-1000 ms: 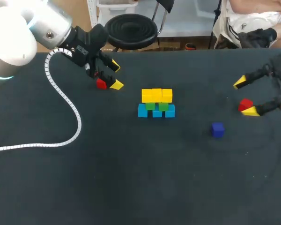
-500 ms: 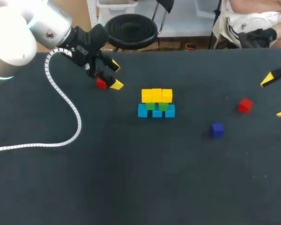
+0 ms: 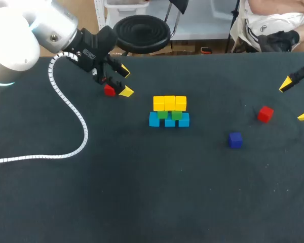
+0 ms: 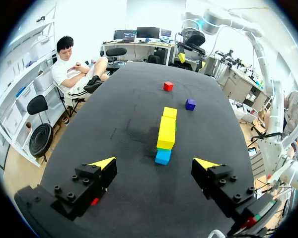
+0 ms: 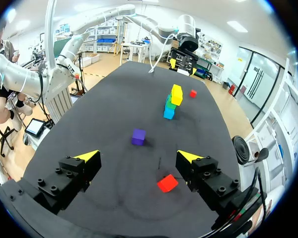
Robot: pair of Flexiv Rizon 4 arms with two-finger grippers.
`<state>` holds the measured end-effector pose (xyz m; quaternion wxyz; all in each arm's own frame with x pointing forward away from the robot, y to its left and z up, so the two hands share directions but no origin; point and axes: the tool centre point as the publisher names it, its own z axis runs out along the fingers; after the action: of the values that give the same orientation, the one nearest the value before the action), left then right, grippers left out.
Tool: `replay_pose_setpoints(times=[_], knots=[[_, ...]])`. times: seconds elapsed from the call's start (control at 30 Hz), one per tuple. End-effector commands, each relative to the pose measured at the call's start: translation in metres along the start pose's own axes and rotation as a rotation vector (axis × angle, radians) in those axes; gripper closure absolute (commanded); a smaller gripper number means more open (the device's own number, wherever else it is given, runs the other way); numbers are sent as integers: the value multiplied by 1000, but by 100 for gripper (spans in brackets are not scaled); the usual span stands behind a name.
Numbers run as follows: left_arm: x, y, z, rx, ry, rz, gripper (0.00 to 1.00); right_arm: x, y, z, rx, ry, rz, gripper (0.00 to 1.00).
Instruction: Place the blue cubes, place green cubes on the blue cubes, place the yellow cubes on the green cubes, then place the red cubes on the yellow cubes, and place purple cube on the red cubes.
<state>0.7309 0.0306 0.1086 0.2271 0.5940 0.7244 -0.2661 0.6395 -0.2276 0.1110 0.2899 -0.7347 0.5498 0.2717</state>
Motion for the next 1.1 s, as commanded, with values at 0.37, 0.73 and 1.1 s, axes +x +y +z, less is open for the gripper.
replay_pose_setpoints(times=[0.37, 0.73, 1.1], knots=[[0, 0, 0, -1, -1, 0, 0, 31, -26, 9, -383, 3, -215, 0], [0, 0, 0, -1, -1, 0, 0, 58, -42, 41, -415, -36, -235, 0], [0, 0, 0, -1, -1, 0, 0, 80, -59, 61, -492, -72, -224, 0]])
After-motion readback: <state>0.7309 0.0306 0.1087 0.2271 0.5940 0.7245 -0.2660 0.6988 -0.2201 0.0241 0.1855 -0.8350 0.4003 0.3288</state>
